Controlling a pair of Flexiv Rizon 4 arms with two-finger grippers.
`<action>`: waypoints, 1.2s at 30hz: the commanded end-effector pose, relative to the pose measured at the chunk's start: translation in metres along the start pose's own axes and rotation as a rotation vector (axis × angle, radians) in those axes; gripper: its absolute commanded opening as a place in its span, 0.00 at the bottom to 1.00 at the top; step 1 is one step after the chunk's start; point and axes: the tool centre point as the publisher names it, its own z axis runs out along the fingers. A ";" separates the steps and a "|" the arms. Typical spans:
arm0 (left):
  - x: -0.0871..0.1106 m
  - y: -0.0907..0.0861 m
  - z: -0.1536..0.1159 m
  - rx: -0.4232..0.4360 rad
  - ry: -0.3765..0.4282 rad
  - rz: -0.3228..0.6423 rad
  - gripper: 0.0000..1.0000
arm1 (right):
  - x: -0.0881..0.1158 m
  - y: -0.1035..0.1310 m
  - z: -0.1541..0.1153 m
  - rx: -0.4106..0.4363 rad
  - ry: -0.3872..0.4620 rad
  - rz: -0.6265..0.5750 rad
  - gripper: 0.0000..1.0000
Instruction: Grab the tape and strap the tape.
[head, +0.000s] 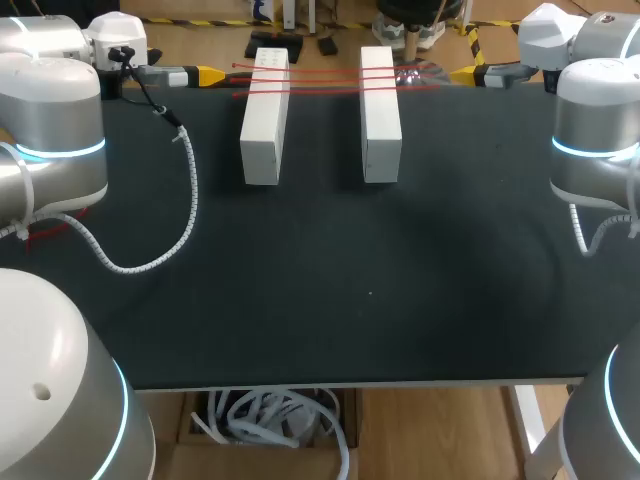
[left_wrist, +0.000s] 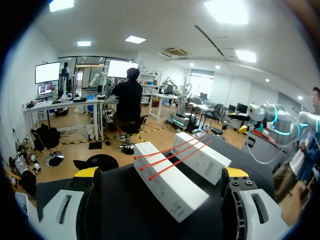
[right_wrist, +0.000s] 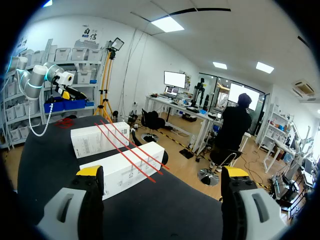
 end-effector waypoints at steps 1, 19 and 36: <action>0.000 0.001 0.001 0.005 -0.001 0.001 1.00 | 0.000 0.000 0.000 -0.001 0.001 0.000 1.00; 0.006 0.004 0.002 0.034 0.180 0.160 1.00 | 0.000 0.000 0.000 -0.001 0.001 0.000 1.00; 0.034 0.014 -0.003 0.126 0.558 0.475 1.00 | 0.000 0.000 0.000 -0.001 0.001 0.000 1.00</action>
